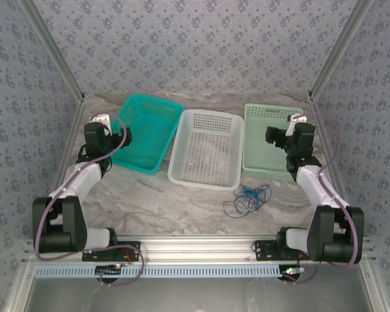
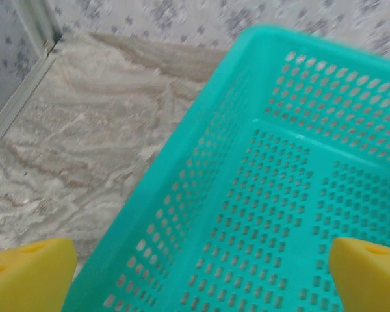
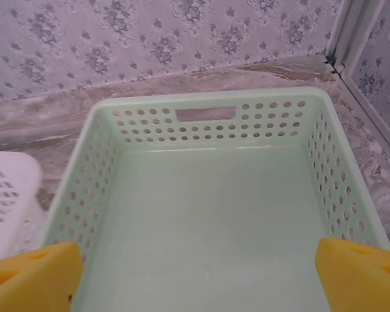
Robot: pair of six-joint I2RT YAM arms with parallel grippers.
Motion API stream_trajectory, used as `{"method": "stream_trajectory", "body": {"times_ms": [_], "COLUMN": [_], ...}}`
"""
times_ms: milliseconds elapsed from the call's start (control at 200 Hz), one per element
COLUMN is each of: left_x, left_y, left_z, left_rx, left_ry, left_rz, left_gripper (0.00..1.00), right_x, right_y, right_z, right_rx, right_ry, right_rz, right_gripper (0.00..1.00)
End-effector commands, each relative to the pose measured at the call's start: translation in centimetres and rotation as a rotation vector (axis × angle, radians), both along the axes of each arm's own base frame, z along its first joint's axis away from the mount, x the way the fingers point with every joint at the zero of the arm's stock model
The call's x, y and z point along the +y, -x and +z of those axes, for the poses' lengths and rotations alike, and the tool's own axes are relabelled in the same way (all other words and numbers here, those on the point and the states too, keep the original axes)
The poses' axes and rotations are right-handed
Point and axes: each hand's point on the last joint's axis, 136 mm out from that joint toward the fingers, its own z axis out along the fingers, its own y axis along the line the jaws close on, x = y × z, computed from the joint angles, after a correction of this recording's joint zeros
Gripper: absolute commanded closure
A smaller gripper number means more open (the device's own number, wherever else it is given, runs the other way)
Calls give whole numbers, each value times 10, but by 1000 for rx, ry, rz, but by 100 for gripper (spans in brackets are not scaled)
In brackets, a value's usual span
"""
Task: Untangle the cables
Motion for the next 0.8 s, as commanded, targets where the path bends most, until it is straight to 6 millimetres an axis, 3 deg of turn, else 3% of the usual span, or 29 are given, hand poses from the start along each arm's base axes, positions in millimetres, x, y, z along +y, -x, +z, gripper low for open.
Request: {"method": "stream_trajectory", "body": {"times_ms": [0, 200, 295, 385, 610, 795], "left_x": [-28, -95, -118, -134, -169, -188], "left_y": [19, 56, 74, 89, 124, 146], "left_z": [20, 29, 21, 10, -9, -24], "left_rx": [6, 17, 40, 91, 149, 188], "left_ry": [19, -46, -62, -53, -65, -80], "left_rz": [-59, -260, -334, -394, -503, -542], "left_gripper": [0, 1, 0, 1, 1, 1], "right_x": [23, 73, 83, 95, 103, 111], "right_y": [32, 79, 106, 134, 196, 226], "right_z": [-11, -16, -25, -32, -45, -72], "right_rx": [186, 378, 465, 539, 670, 743], "right_ry": [-62, -119, -130, -170, -255, -249], "right_rz": [50, 206, 206, 225, 175, 161], "right_gripper": [8, 16, 18, 19, 23, 22]}}
